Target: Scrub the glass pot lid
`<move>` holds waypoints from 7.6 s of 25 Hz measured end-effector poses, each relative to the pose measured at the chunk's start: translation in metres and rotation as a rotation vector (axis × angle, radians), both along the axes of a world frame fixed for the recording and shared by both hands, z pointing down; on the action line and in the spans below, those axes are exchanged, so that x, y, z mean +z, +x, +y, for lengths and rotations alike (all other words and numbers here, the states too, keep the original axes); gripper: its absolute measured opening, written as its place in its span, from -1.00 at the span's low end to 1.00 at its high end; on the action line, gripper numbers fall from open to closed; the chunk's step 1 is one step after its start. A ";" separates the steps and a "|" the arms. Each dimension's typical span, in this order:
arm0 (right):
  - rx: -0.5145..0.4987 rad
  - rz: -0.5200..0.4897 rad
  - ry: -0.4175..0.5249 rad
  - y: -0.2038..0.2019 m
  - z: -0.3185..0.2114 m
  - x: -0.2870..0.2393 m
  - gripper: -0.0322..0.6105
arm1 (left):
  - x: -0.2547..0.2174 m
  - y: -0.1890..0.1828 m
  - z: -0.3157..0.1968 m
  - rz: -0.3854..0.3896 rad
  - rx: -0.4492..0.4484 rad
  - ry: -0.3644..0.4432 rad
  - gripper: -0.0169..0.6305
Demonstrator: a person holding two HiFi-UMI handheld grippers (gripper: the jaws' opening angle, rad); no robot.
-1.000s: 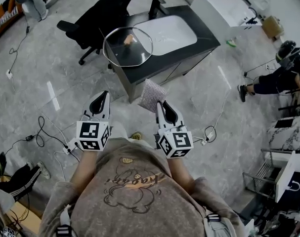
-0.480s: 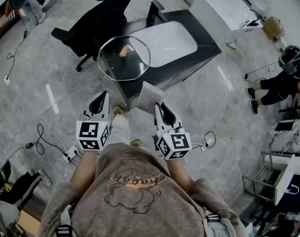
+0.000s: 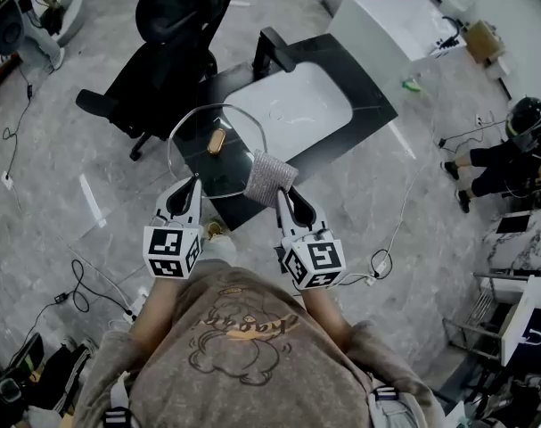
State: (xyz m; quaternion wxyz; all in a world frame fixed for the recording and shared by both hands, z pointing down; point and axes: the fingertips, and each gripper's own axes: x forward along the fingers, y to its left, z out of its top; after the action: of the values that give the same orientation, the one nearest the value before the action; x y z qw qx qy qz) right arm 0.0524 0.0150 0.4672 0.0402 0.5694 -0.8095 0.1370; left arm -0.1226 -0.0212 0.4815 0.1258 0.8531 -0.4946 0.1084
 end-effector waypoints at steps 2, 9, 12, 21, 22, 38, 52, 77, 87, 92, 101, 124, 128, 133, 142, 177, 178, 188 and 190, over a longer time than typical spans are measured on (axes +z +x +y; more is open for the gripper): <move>0.012 0.007 0.006 -0.001 -0.024 -0.006 -0.67 | 0.000 0.000 -0.022 -0.007 0.018 -0.012 -0.89; 0.033 0.004 0.018 -0.005 -0.073 -0.019 -0.67 | -0.008 0.005 -0.071 -0.012 0.054 -0.023 -0.89; 0.028 -0.001 0.005 -0.002 -0.086 -0.017 -0.67 | -0.010 0.007 -0.082 -0.021 0.055 -0.041 -0.89; -0.055 0.002 -0.013 0.006 -0.126 -0.012 -0.67 | 0.004 0.017 -0.111 -0.066 0.007 -0.099 -0.27; -0.058 0.001 -0.014 0.009 -0.130 -0.012 -0.67 | 0.011 0.019 -0.113 -0.083 0.006 -0.113 -0.27; -0.058 0.010 -0.066 0.052 -0.154 0.009 -0.67 | 0.153 0.054 -0.158 -0.299 0.014 -0.270 -0.32; -0.064 -0.003 -0.084 0.064 -0.163 0.017 -0.67 | 0.187 0.053 -0.170 -0.282 -0.045 -0.316 -0.35; -0.103 -0.004 -0.057 0.054 -0.172 0.009 -0.67 | 0.106 0.050 -0.161 -0.204 -0.019 -0.317 -0.40; -0.053 0.001 0.040 0.074 -0.185 -0.034 -0.67 | 0.048 0.043 -0.168 -0.001 -0.006 -0.284 -0.40; 0.015 -0.033 0.050 0.100 -0.186 -0.047 -0.67 | 0.034 0.041 -0.165 0.262 0.012 -0.338 -0.40; -0.040 -0.073 0.034 0.090 -0.176 -0.054 -0.67 | 0.002 0.047 -0.150 1.154 0.119 -0.492 -0.40; -0.360 -0.316 0.049 0.008 -0.153 -0.075 -0.71 | -0.019 0.085 -0.135 1.166 0.274 -0.538 -0.40; -0.370 -0.310 0.057 0.002 -0.161 -0.075 -0.72 | -0.018 0.092 -0.133 1.165 0.310 -0.553 -0.40; -0.385 -0.307 0.063 -0.005 -0.170 -0.072 -0.73 | -0.027 0.102 -0.127 1.155 0.383 -0.555 -0.40; -0.442 -0.279 0.045 -0.029 -0.188 -0.052 -0.74 | -0.051 0.117 -0.121 1.158 0.499 -0.530 -0.40; -0.942 -0.596 -0.210 -0.079 -0.095 -0.060 -0.73 | -0.038 0.068 -0.158 1.304 0.308 -0.476 -0.40; -0.944 -0.608 -0.196 -0.078 -0.097 -0.067 -0.73 | -0.038 0.068 -0.158 1.308 0.308 -0.477 -0.40; -0.888 -0.612 -0.065 -0.059 -0.136 -0.110 -0.73 | -0.035 0.076 -0.156 1.306 0.329 -0.500 -0.40; -0.868 -0.602 -0.049 -0.057 -0.144 -0.112 -0.73 | -0.037 0.078 -0.155 1.308 0.344 -0.498 -0.40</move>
State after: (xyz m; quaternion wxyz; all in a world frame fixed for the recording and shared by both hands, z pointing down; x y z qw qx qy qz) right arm -0.0048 -0.1294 0.3555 -0.1279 0.1163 -0.9430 0.2843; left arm -0.0448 -0.1765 0.4442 0.5680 0.7552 -0.1375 -0.2969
